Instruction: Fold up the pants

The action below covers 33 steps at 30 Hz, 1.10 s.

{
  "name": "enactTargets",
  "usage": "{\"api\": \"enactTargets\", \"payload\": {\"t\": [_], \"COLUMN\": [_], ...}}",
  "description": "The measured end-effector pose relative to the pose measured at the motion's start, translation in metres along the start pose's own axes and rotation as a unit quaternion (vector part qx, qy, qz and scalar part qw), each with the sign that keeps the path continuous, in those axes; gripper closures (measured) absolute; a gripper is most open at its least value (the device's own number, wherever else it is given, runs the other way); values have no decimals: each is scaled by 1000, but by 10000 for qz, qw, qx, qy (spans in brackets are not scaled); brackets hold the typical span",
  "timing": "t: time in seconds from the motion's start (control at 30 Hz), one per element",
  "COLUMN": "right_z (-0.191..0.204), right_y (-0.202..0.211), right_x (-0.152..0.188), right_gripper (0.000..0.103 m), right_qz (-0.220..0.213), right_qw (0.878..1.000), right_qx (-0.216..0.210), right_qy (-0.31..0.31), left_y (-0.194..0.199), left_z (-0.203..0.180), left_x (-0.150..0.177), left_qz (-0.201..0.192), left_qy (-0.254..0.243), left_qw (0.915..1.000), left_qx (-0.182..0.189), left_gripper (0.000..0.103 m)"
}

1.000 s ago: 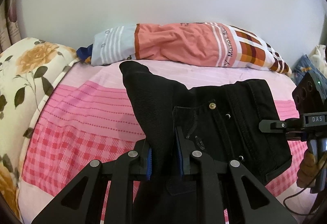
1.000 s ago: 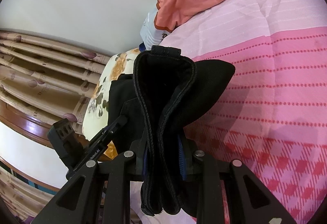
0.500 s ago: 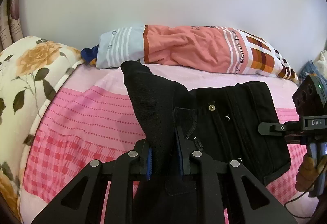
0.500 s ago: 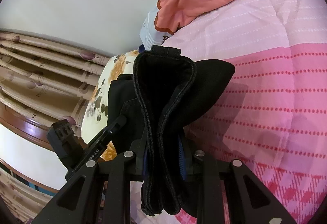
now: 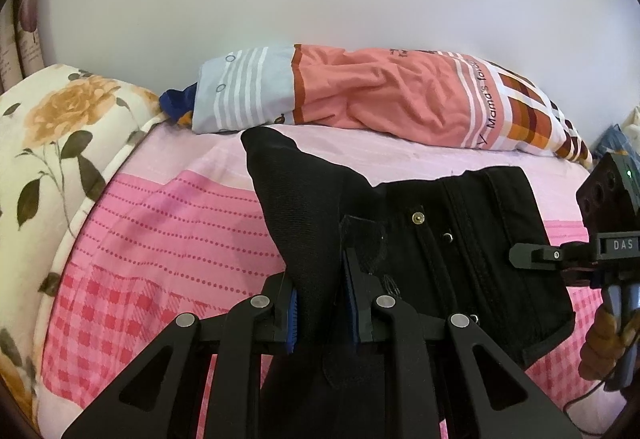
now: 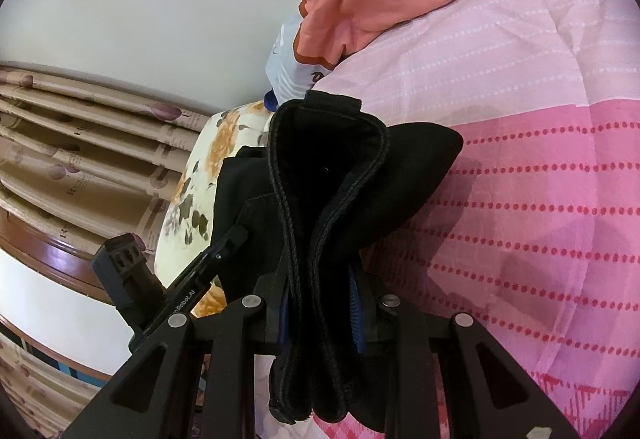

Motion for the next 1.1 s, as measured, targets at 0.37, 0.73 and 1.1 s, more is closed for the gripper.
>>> {"api": "enactTargets", "payload": {"t": [0.37, 0.73, 1.1], "right_z": [-8, -16, -22], "right_y": [0, 3, 3], "right_x": [-1, 0, 2], "right_gripper": [80, 80, 76], "right_qz": [-19, -17, -26], "right_qw": [10000, 9991, 9961], "right_qx": [42, 398, 807], "right_qy": [-40, 118, 360], "left_y": [-13, -26, -35], "left_z": [3, 11, 19], "left_x": [4, 15, 24], "left_qz": [62, 110, 117], "left_qy": [-40, -23, 29], "left_qw": [10000, 9996, 9984], "left_qx": [-63, -254, -554], "left_gripper": [83, 76, 58]}}
Point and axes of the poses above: each gripper's, at about its wrist camera, not at the fingertips, and y roughly against the way its jaws point, z to its left, x to its underside, the point moved 5 cm from there along -y, roughly the way its jaws point, and after that the axes turned 14 degrees about -x, right-handed, at the moved point
